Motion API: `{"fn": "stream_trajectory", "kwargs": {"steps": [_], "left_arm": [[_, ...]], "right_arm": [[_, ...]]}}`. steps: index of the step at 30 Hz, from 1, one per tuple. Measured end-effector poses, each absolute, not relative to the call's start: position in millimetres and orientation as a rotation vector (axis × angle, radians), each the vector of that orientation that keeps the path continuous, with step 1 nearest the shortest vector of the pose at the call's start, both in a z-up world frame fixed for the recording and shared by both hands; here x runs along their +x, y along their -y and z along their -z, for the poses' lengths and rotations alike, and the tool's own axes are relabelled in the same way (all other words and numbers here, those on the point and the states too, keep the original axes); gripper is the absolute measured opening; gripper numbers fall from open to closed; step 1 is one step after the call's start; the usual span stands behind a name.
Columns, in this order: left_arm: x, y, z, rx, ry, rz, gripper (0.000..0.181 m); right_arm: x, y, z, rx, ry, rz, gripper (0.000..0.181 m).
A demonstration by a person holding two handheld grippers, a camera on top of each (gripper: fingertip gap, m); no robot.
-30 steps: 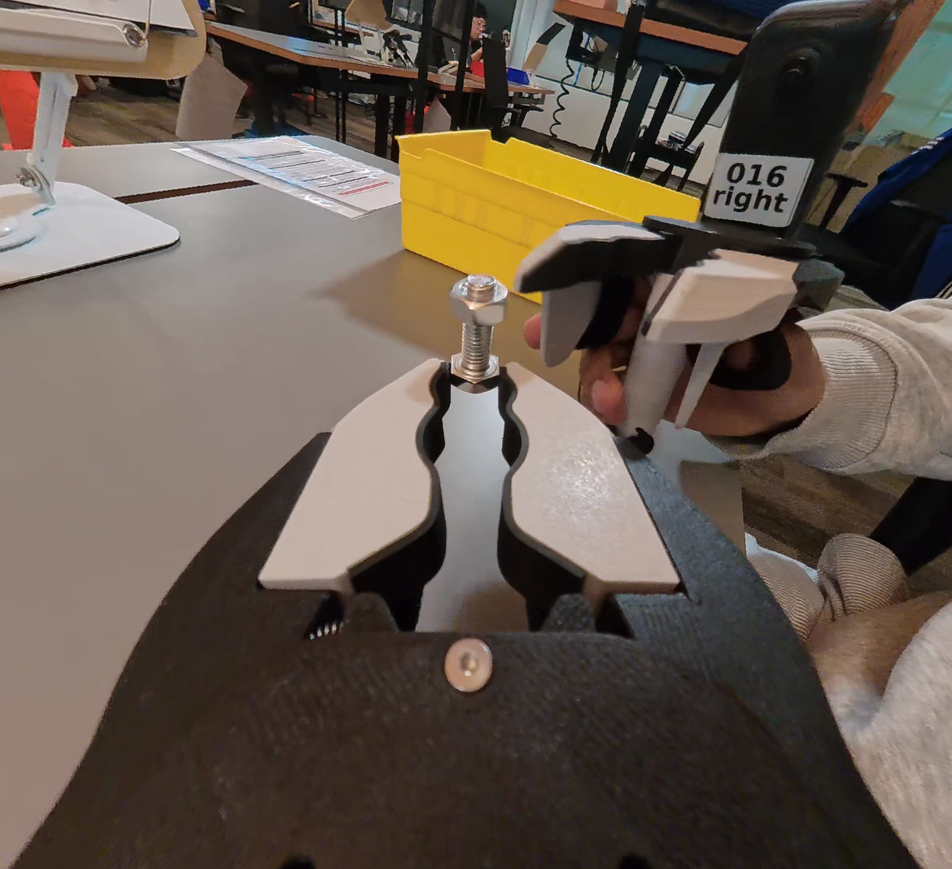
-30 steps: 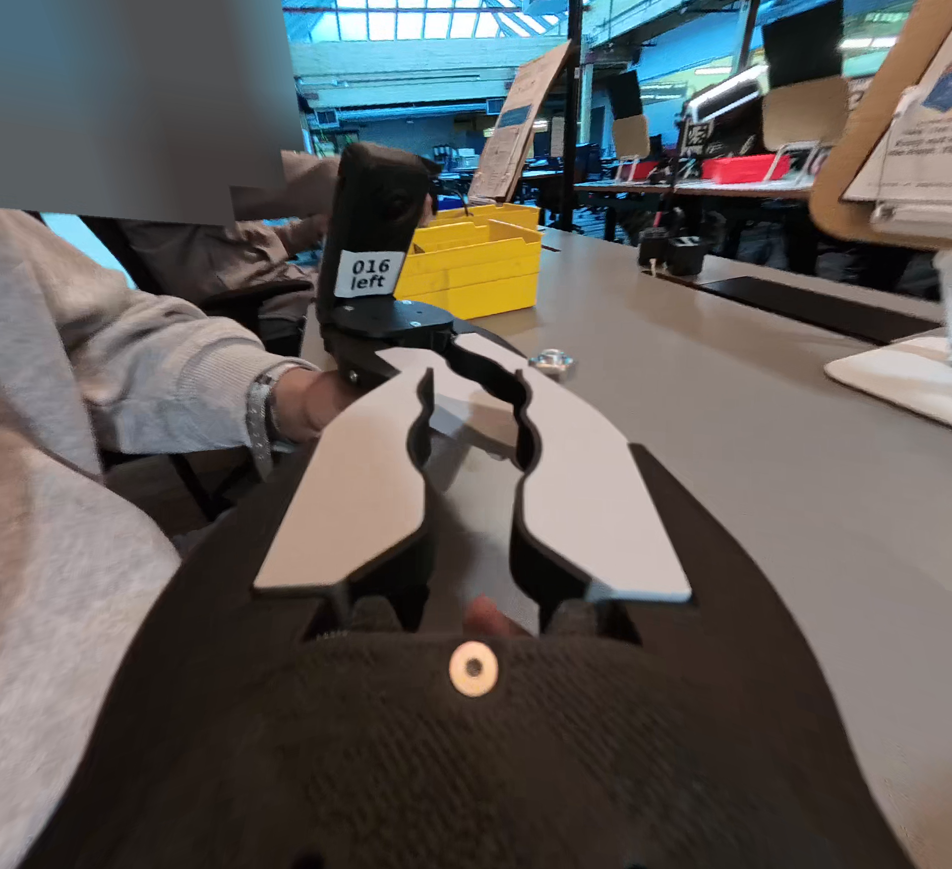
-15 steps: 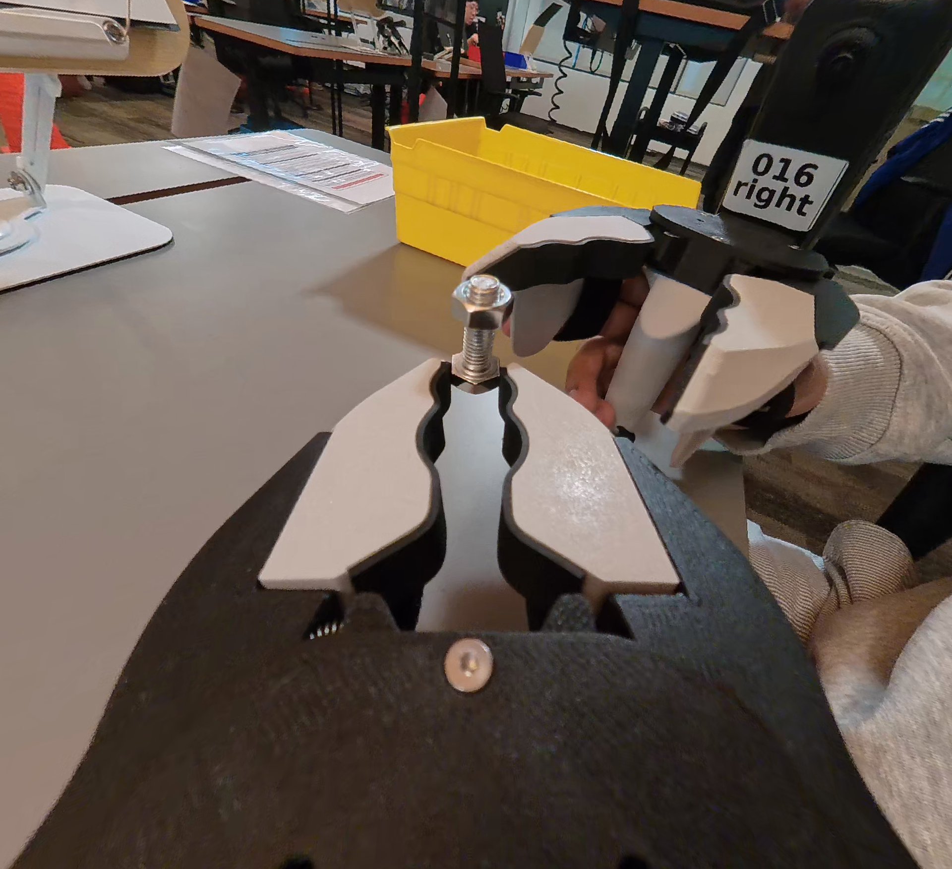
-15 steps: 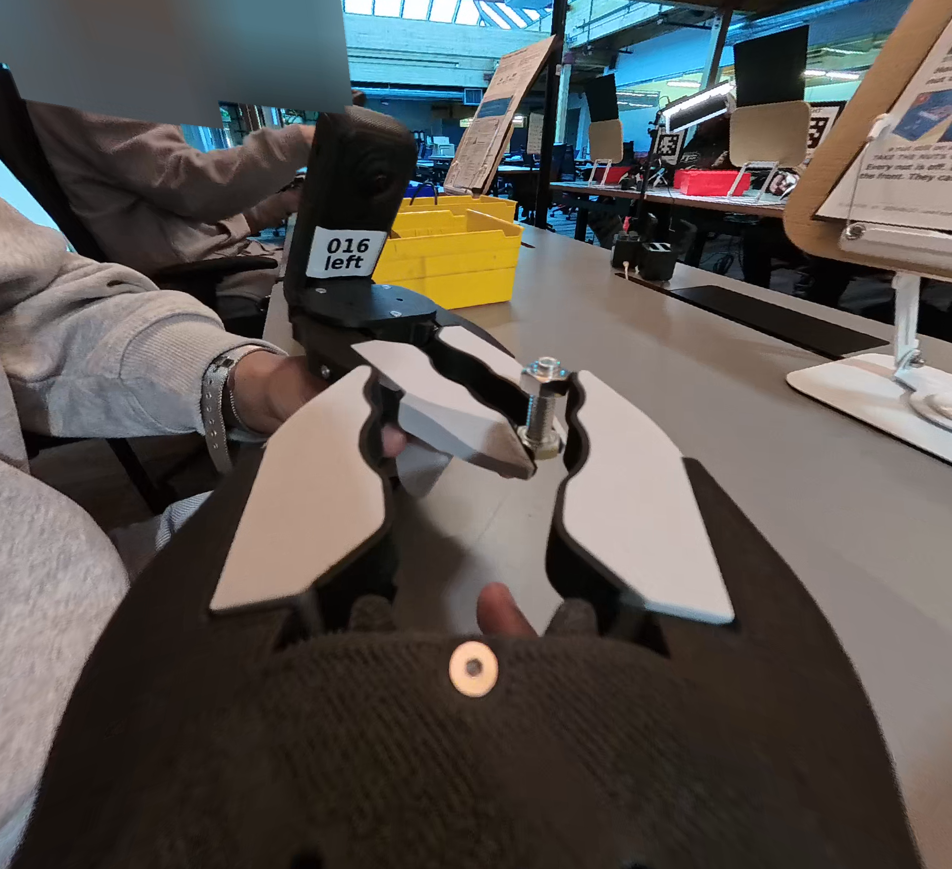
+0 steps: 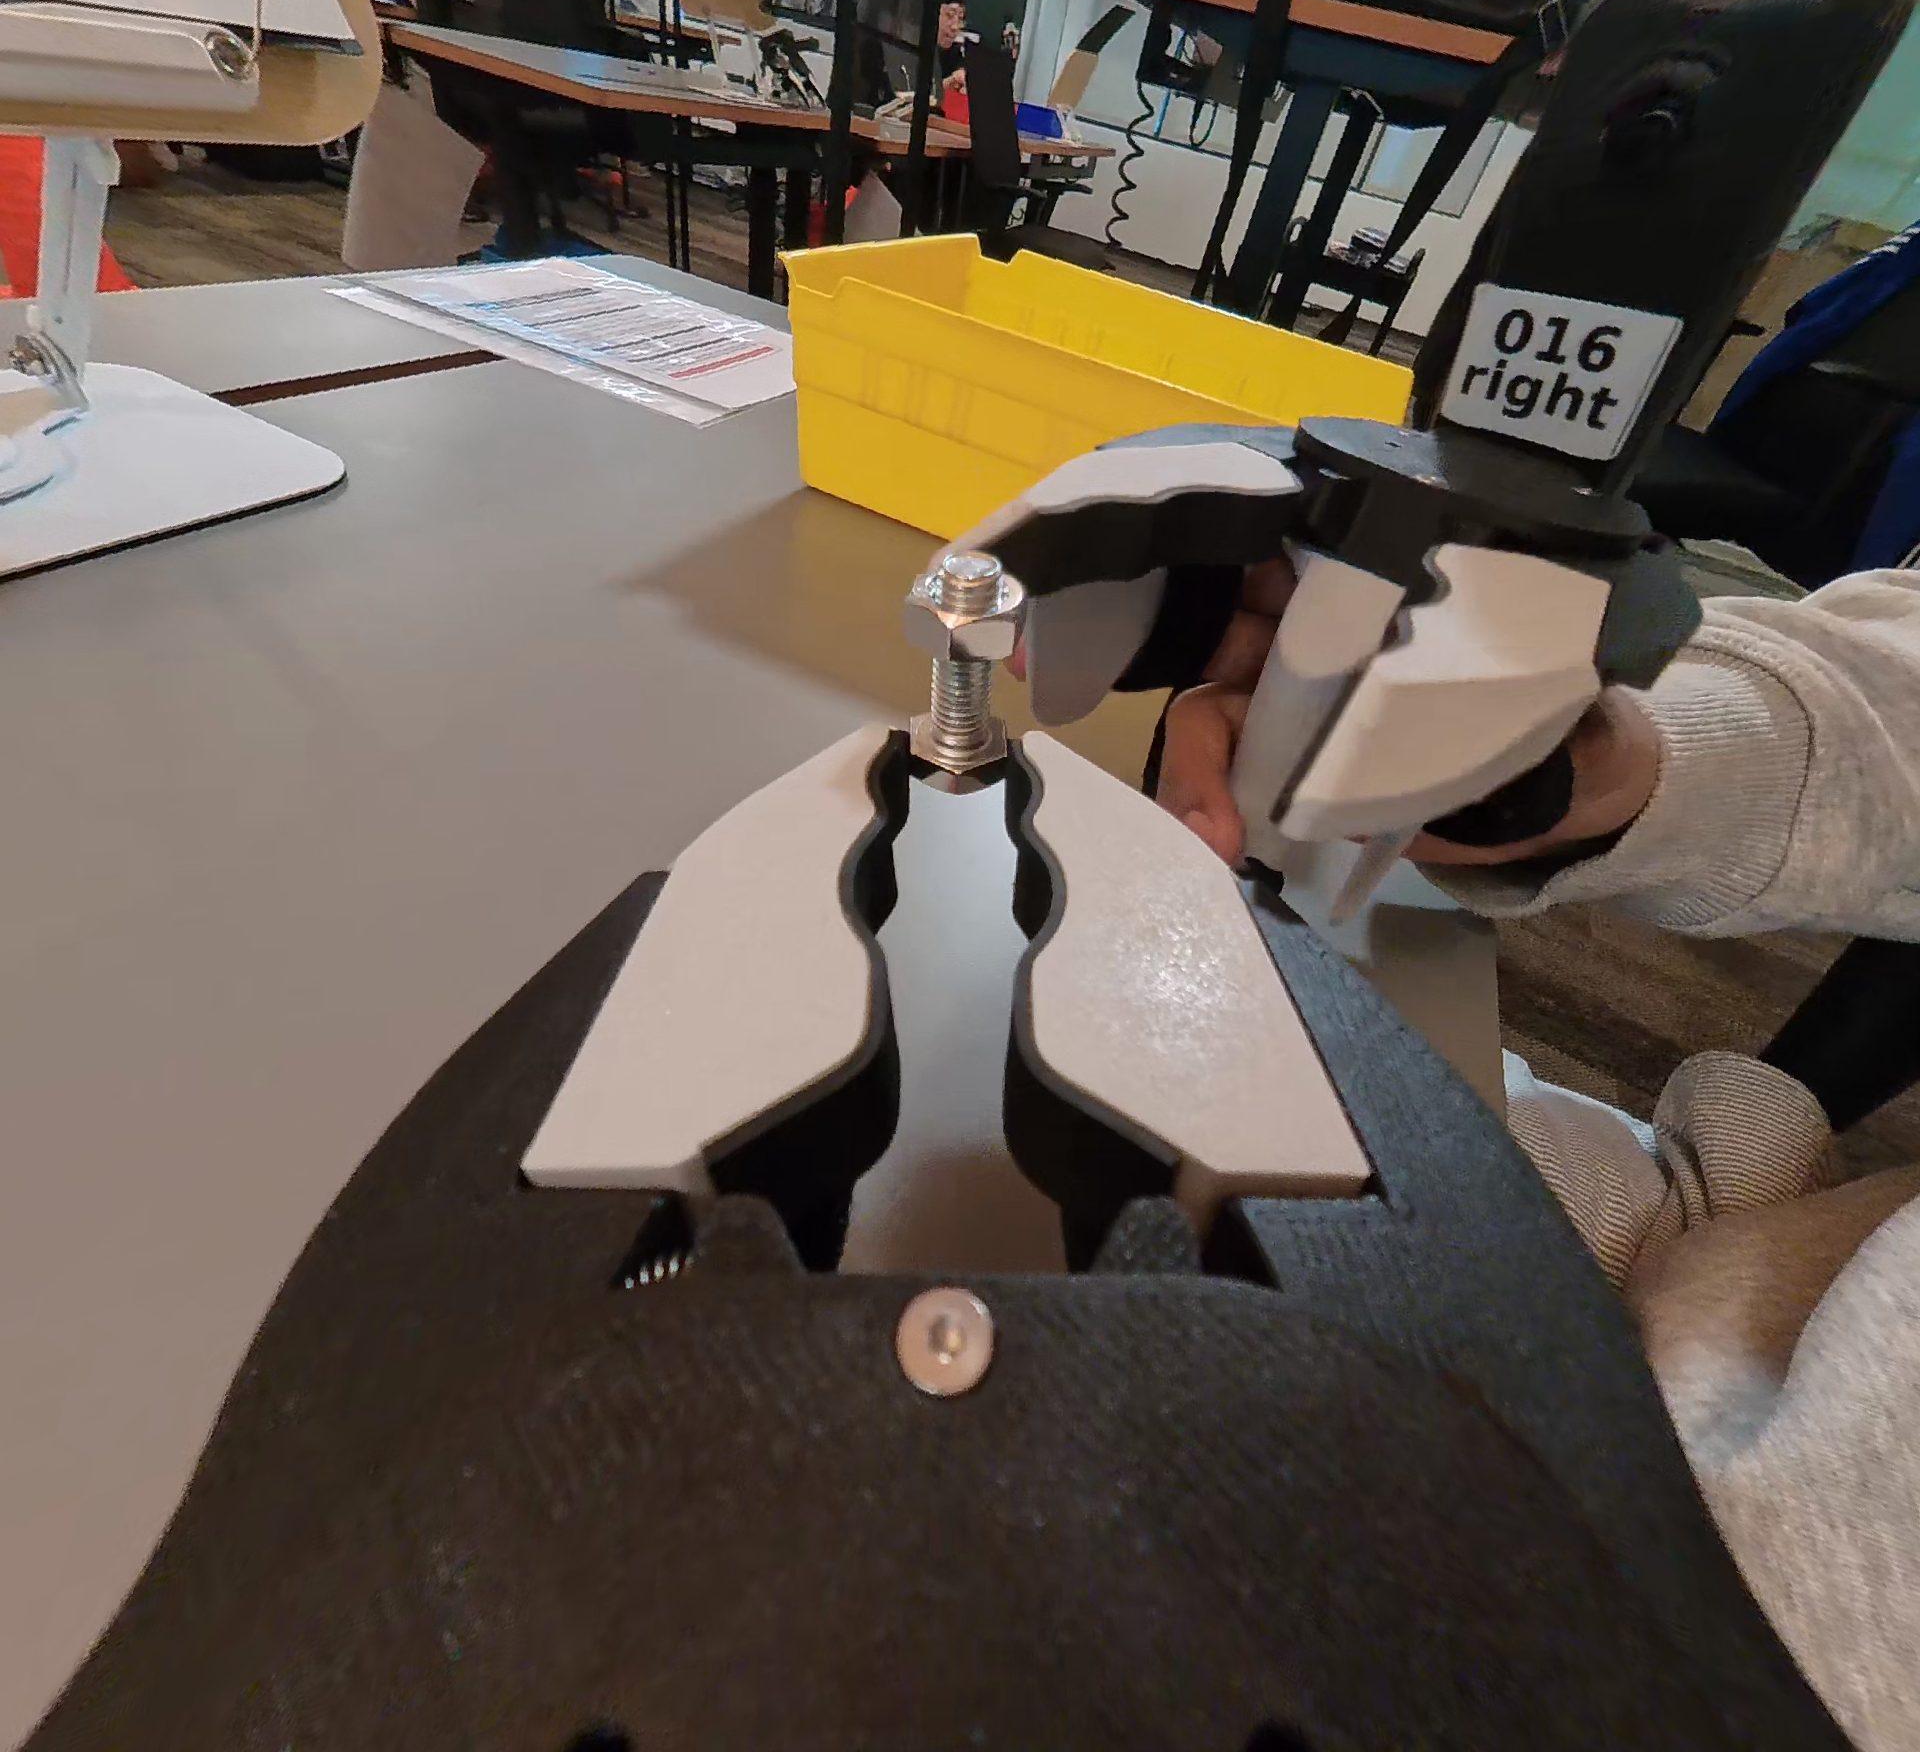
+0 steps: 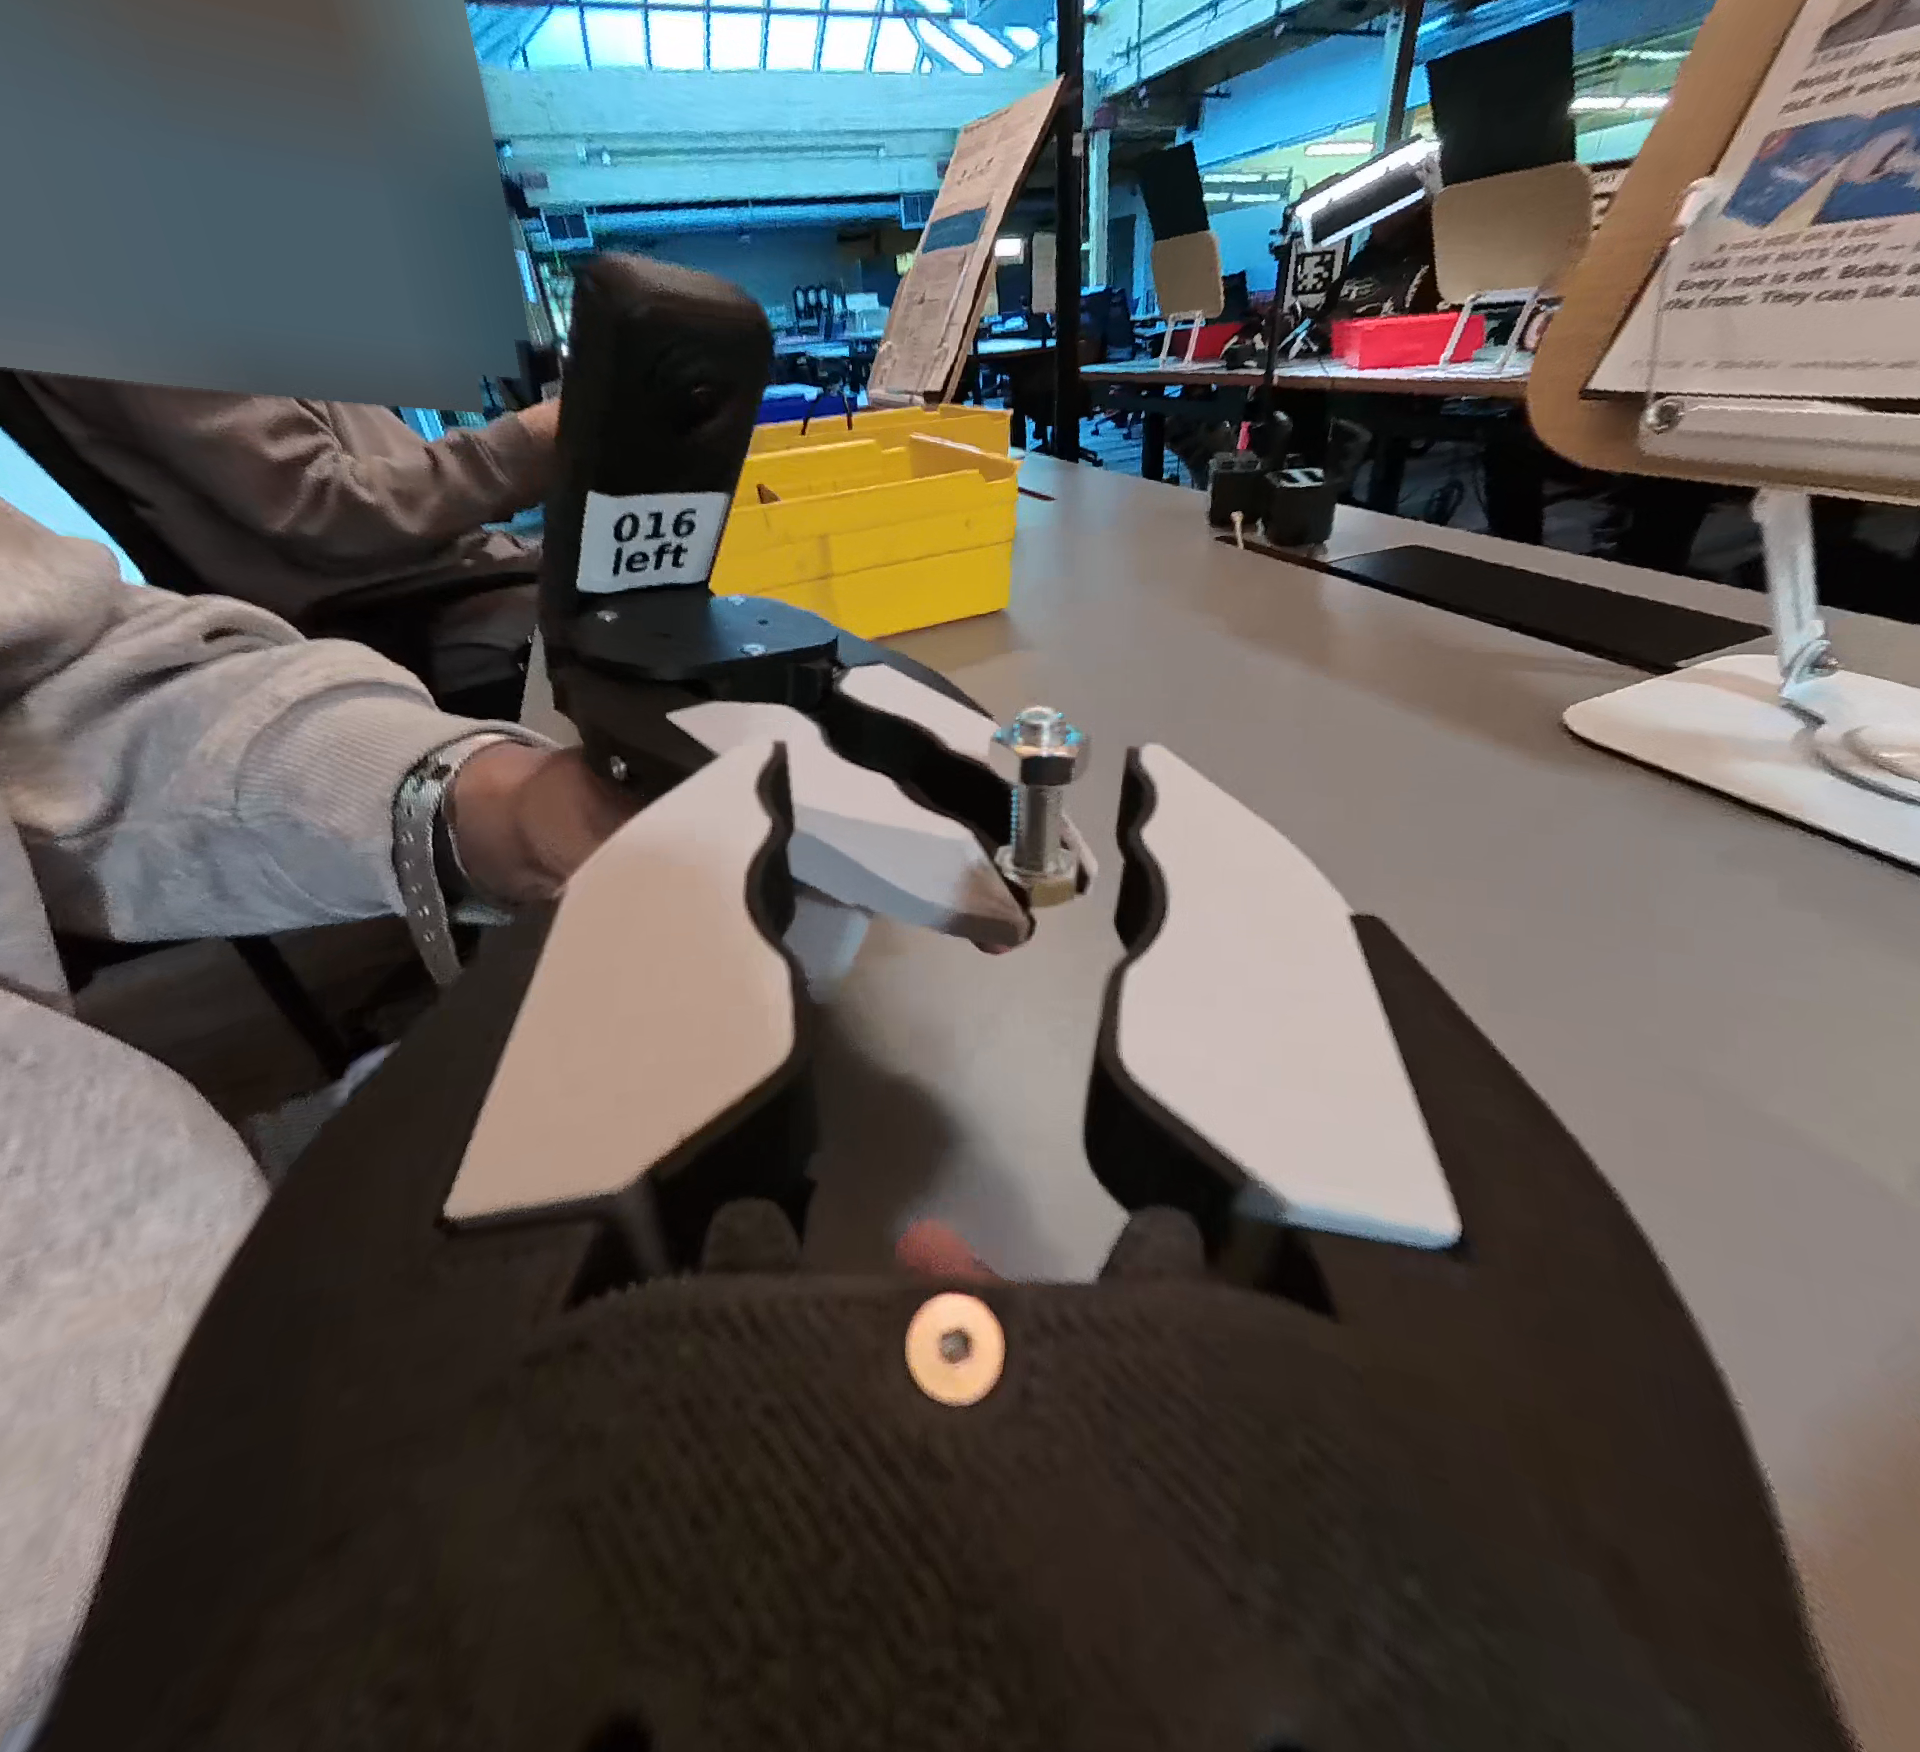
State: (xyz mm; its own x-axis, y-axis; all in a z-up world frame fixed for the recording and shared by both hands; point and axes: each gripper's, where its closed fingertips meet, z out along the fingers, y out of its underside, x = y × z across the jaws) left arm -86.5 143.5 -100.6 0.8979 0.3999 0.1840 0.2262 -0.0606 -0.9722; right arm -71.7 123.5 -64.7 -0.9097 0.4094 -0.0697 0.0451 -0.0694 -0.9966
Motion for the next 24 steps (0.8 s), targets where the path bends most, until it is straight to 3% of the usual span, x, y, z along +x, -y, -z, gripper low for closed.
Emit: {"fn": "stream_trajectory", "kwargs": {"steps": [5, 7, 17, 22, 24], "left_arm": [[-91, -140, 100, -1.628, 0.524, -0.147, 0.018], [-90, -141, 100, -1.634, 0.516, -0.152, 0.018], [-87, -143, 101, -1.648, 0.496, -0.166, 0.018], [-92, -140, 101, -1.625, 0.538, -0.141, 0.018], [-92, -140, 101, -1.625, 0.536, -0.142, 0.018]], "right_arm": [[-64, -118, 68, -0.409, 1.995, -1.996, 0.056], [-58, -119, 68, -0.369, 2.04, -2.016, 0.023], [-72, -124, 64, -0.426, 1.925, -1.992, 0.062], [-62, -118, 67, -0.38, 1.987, -2.006, 0.053], [-60, -118, 69, -0.385, 2.03, -2.014, 0.037]]}}
